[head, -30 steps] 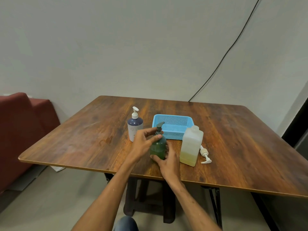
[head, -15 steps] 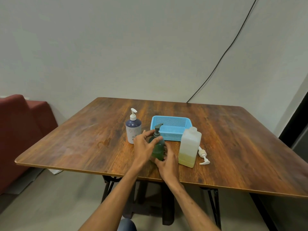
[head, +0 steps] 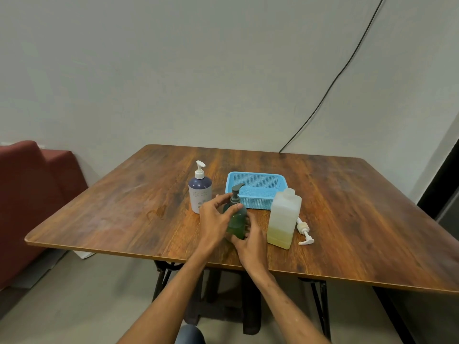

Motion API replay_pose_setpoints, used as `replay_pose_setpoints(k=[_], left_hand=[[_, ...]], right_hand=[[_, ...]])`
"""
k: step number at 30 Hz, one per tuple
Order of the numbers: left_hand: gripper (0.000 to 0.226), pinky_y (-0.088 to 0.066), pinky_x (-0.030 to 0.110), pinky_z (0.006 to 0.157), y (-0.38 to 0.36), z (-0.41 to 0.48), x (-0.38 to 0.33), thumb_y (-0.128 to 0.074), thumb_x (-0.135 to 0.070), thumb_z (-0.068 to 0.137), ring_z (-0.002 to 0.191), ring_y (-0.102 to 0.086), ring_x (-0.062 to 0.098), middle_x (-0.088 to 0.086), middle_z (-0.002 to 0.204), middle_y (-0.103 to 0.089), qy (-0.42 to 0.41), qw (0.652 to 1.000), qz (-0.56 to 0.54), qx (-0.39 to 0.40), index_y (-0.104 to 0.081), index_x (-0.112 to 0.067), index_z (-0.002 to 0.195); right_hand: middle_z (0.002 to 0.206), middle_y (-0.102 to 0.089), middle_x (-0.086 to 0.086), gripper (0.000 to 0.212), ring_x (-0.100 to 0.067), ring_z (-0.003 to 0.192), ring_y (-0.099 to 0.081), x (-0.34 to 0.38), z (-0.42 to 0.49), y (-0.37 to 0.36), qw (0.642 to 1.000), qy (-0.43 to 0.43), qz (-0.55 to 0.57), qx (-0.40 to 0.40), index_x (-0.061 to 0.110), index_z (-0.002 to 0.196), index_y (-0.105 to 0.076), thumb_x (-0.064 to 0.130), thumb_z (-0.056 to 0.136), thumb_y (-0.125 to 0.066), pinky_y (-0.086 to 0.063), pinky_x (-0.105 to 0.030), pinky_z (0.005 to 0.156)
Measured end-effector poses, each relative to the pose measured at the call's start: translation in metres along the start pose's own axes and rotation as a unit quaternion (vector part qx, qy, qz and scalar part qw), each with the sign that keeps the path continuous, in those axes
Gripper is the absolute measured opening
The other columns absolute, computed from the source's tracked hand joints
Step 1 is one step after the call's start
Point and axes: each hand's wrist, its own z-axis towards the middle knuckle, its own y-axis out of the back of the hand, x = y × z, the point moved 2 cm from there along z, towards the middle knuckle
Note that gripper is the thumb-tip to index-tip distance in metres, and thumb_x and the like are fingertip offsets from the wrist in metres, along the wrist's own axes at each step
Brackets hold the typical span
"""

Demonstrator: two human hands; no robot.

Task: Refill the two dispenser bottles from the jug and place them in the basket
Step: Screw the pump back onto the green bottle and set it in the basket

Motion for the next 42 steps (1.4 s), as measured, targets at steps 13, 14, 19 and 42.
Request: replay_pose_setpoints(k=[13,14,19,42], left_hand=[[0.039,-0.054,0.021,0.093,0.004,0.006,0.004,-0.078,-0.015,0.082,0.108,-0.066,0.003,-0.005,0.114,-0.073,0.020,0.999,-0.028,0.041,-0.070,-0.010,0.120],[0.040,-0.054,0.021,0.093,0.004,0.006,0.004,-0.079,-0.015,0.082,0.109,-0.066,0.004,-0.005,0.115,-0.073,0.023,0.998,-0.029,0.044,-0.070,-0.010,0.120],[0.040,-0.054,0.020,0.092,0.005,0.007,0.003,-0.079,-0.018,0.082,0.109,-0.066,0.003,-0.004,0.117,-0.072,0.029,0.998,-0.032,0.048,-0.070,-0.011,0.120],[0.038,-0.054,0.027,0.097,0.016,0.054,-0.048,-0.068,-0.024,0.093,0.112,-0.066,0.005,-0.002,0.120,-0.070,-0.008,0.993,-0.116,0.000,-0.064,-0.012,0.129]], right_hand=[[0.134,-0.060,0.013,0.080,-0.011,0.126,-0.057,0.009,-0.003,-0.001,1.000,-0.009,-0.011,-0.003,0.047,0.139,-0.040,0.034,0.075,-0.088,-0.056,-0.044,0.099],[0.134,-0.060,0.013,0.081,-0.011,0.126,-0.057,0.010,-0.002,0.000,1.000,-0.007,-0.012,-0.003,0.047,0.139,-0.040,0.034,0.075,-0.088,-0.056,-0.044,0.100],[0.133,-0.061,0.010,0.083,-0.010,0.124,-0.058,0.018,0.003,0.005,1.000,0.001,-0.023,0.009,0.038,0.141,-0.044,0.028,0.073,-0.090,-0.054,-0.039,0.101],[0.106,-0.063,0.000,0.064,-0.015,0.092,-0.062,0.122,0.102,0.065,0.998,0.048,-0.031,0.017,0.016,0.108,-0.053,0.025,0.060,-0.094,-0.053,-0.029,0.073]])
